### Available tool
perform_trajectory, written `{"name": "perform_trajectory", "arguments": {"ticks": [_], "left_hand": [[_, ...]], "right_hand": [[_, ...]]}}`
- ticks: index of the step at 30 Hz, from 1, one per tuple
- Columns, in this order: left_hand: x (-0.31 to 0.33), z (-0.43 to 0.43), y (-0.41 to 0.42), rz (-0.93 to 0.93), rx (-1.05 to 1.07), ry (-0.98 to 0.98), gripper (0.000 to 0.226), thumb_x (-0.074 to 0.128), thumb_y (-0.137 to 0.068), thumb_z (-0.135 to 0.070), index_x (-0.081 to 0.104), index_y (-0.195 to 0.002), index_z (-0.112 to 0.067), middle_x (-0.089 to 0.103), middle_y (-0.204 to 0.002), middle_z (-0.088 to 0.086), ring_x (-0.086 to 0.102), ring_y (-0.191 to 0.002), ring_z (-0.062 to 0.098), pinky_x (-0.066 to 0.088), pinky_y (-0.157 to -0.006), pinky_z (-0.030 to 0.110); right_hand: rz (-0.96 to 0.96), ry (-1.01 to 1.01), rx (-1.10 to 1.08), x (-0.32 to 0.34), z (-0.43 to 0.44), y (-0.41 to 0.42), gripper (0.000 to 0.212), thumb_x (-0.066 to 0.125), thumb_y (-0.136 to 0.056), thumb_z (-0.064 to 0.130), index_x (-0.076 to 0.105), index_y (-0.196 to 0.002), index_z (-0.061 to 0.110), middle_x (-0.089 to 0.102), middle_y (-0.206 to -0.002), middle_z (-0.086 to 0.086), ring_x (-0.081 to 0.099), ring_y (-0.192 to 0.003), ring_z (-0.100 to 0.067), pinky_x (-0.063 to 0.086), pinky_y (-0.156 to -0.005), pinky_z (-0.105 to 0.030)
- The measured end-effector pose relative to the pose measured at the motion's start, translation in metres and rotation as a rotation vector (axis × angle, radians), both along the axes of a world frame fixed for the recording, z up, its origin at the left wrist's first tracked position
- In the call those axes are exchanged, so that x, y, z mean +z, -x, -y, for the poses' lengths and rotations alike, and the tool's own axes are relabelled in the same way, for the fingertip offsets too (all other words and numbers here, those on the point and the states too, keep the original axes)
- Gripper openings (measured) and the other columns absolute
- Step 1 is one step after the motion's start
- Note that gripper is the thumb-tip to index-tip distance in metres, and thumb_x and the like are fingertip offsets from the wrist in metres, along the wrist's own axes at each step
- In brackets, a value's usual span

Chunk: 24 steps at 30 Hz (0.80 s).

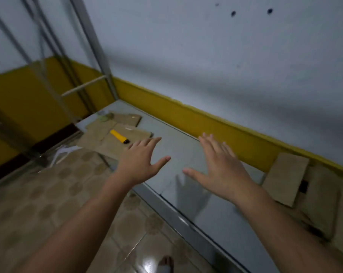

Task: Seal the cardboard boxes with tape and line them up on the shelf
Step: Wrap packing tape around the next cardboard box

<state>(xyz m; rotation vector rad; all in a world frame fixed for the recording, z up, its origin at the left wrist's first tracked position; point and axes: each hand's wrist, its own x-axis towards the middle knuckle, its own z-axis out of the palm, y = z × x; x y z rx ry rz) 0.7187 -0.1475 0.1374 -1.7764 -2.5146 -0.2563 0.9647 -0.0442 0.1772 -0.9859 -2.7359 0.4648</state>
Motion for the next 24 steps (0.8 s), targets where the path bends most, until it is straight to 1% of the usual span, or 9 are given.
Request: {"name": "perform_trajectory", "arguments": {"ticks": [2, 6, 9, 11, 14, 17, 22, 24], "left_hand": [[0.008, 0.035, 0.031, -0.028, 0.102, -0.008, 0.084, 0.028, -0.095, -0.088, 0.035, -0.159, -0.035, 0.053, -0.15, -0.007, 0.052, -0.135, 0.022, 0.045, -0.109, 0.046], [0.014, 0.097, 0.093, -0.022, 0.284, -0.029, 0.085, 0.028, -0.093, -0.09, 0.032, -0.16, -0.038, 0.051, -0.153, -0.007, 0.05, -0.139, 0.02, 0.042, -0.112, 0.046], [0.012, 0.14, 0.146, -0.008, 0.386, -0.051, 0.088, 0.027, -0.091, -0.092, 0.032, -0.16, -0.038, 0.051, -0.154, -0.006, 0.048, -0.141, 0.021, 0.043, -0.112, 0.047], [0.01, 0.166, 0.182, 0.013, 0.434, -0.056, 0.089, 0.027, -0.09, -0.093, 0.031, -0.16, -0.038, 0.049, -0.156, -0.006, 0.046, -0.143, 0.021, 0.043, -0.114, 0.049], [0.008, 0.196, 0.233, 0.01, 0.46, -0.049, 0.093, 0.022, -0.087, -0.096, 0.031, -0.16, -0.038, 0.048, -0.157, -0.007, 0.045, -0.145, 0.021, 0.041, -0.116, 0.05], [0.007, 0.216, 0.276, -0.027, 0.461, -0.039, 0.092, 0.022, -0.089, -0.094, 0.031, -0.16, -0.037, 0.05, -0.154, -0.006, 0.045, -0.144, 0.019, 0.04, -0.118, 0.049], [0.005, 0.223, 0.342, -0.07, 0.453, 0.002, 0.093, 0.019, -0.089, -0.094, 0.028, -0.161, -0.036, 0.046, -0.159, -0.007, 0.041, -0.148, 0.019, 0.036, -0.121, 0.052], [0.002, 0.219, 0.369, -0.088, 0.454, 0.013, 0.093, 0.019, -0.089, -0.094, 0.029, -0.161, -0.036, 0.046, -0.158, -0.007, 0.041, -0.147, 0.018, 0.035, -0.122, 0.052]], "right_hand": [[0.003, -0.007, 0.103, 0.0, 0.012, 0.045, 0.108, 0.036, -0.086, 0.086, 0.003, -0.165, 0.019, 0.0, -0.173, 0.002, -0.002, -0.159, -0.014, -0.001, -0.129, -0.04], [0.02, -0.015, 0.262, -0.003, 0.046, 0.13, 0.112, 0.034, -0.085, 0.088, -0.001, -0.165, 0.018, -0.003, -0.173, 0.003, -0.005, -0.158, -0.012, -0.001, -0.129, -0.04], [0.034, -0.019, 0.354, -0.007, 0.071, 0.197, 0.115, 0.032, -0.082, 0.091, -0.004, -0.164, 0.018, -0.005, -0.173, 0.005, -0.006, -0.158, -0.012, -0.001, -0.129, -0.039], [0.043, -0.021, 0.397, -0.008, 0.088, 0.241, 0.116, 0.033, -0.082, 0.091, -0.005, -0.165, 0.019, -0.006, -0.172, 0.006, -0.007, -0.158, -0.012, -0.005, -0.128, -0.037], [0.049, -0.01, 0.431, -0.009, 0.108, 0.302, 0.115, 0.036, -0.083, 0.089, -0.005, -0.165, 0.02, -0.008, -0.172, 0.008, -0.007, -0.158, -0.013, -0.007, -0.123, -0.033], [0.056, -0.005, 0.458, -0.01, 0.121, 0.356, 0.113, 0.037, -0.085, 0.088, -0.006, -0.165, 0.02, -0.008, -0.172, 0.007, -0.009, -0.157, -0.011, -0.008, -0.121, -0.031], [0.102, -0.037, 0.51, -0.012, 0.122, 0.439, 0.109, 0.041, -0.088, 0.083, -0.006, -0.165, 0.02, -0.007, -0.172, 0.005, -0.007, -0.157, -0.014, -0.013, -0.114, -0.028], [0.12, -0.062, 0.54, -0.015, 0.117, 0.473, 0.109, 0.04, -0.089, 0.083, -0.006, -0.165, 0.02, -0.006, -0.172, 0.005, -0.006, -0.157, -0.015, -0.014, -0.114, -0.03]]}}
